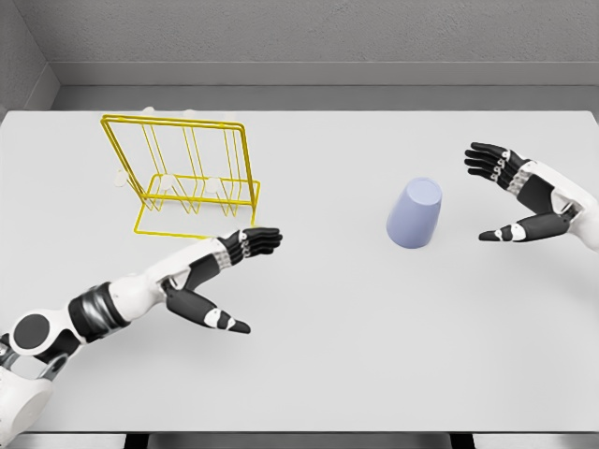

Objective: Place the cup on the cup holder with both arms

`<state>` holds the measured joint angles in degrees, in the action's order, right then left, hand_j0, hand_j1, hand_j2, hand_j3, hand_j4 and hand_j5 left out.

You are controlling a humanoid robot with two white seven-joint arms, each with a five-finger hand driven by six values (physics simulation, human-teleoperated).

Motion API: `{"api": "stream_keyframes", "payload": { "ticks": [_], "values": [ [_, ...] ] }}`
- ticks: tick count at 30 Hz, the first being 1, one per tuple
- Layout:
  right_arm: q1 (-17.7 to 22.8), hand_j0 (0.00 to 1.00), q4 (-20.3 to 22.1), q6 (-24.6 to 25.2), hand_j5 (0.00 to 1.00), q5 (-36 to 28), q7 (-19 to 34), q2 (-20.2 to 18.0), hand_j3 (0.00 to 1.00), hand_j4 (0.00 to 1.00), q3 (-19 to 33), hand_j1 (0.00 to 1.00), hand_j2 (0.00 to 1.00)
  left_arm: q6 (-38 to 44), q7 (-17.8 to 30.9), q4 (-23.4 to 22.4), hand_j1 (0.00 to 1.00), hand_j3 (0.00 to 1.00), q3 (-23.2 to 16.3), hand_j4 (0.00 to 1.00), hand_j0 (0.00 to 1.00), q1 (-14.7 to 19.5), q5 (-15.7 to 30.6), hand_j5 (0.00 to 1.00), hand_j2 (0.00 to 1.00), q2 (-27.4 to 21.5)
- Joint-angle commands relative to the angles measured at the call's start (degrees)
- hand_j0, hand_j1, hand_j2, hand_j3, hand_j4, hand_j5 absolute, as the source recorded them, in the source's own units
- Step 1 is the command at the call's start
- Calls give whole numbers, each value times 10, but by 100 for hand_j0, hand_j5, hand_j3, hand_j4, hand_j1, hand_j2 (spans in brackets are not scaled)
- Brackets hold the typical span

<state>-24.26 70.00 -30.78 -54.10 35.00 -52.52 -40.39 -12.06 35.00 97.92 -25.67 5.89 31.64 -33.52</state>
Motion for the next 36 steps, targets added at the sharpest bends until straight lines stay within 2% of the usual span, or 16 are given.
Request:
{"api": "stream_keyframes", "payload": {
  "ticks": [1,4,6,7,8,9,10,12,14,16,20,24,26,27,33,36],
  "values": [
    [0,100,0,0,100,15,0,1,100,100,1,100,100,1,0,2,100,100,-2,100,100,0,-4,100,100,6],
    [-7,100,-6,-1,100,22,0,4,100,100,8,100,100,5,-14,-1,100,100,1,100,100,0,18,100,100,9],
    [-1,100,-18,-1,100,50,0,54,100,100,48,100,100,6,-67,-14,100,100,-4,100,100,11,16,100,100,13],
    [-1,100,-28,1,100,70,0,57,100,100,60,100,100,6,-71,-37,100,100,-24,100,100,23,18,100,100,24],
    [-1,100,-31,1,100,71,0,57,100,100,61,100,100,6,-71,-37,100,100,-25,100,100,25,19,100,100,25],
    [0,100,-33,1,100,72,0,58,100,100,61,100,100,6,-71,-37,100,100,-45,100,100,29,19,100,100,32],
    [1,100,-33,1,100,73,0,57,100,100,61,100,100,6,-71,-38,100,100,-74,100,100,48,19,100,100,30],
    [4,100,-34,3,100,73,0,58,100,100,61,100,100,6,-72,-39,100,100,-98,100,100,54,12,100,100,31],
    [26,100,-33,1,100,73,0,59,100,100,63,100,100,6,-72,-38,100,100,-119,100,100,58,11,100,100,29],
    [40,100,-33,3,100,73,0,58,100,100,63,100,100,7,-72,-37,100,100,-117,100,100,60,18,100,100,29],
    [37,100,-50,8,100,68,0,59,100,100,63,100,100,5,-70,-32,100,100,-118,100,100,58,43,100,100,28],
    [36,100,-53,44,100,66,0,78,100,100,70,100,100,6,-68,-33,100,100,-112,100,100,58,45,100,100,26],
    [36,100,-53,56,100,66,0,88,100,100,71,100,100,29,-71,-36,100,100,-112,100,100,60,93,100,100,27],
    [36,100,-53,60,100,66,0,90,100,100,71,100,100,71,-71,-36,100,100,-109,100,100,65,98,100,100,27],
    [27,100,-101,59,100,71,0,128,100,100,71,100,100,75,-72,-34,100,100,-117,100,100,68,87,100,100,31],
    [25,100,-106,58,100,72,0,131,100,100,72,100,100,73,-71,-32,100,100,-112,100,100,69,74,100,100,34]
  ]
}}
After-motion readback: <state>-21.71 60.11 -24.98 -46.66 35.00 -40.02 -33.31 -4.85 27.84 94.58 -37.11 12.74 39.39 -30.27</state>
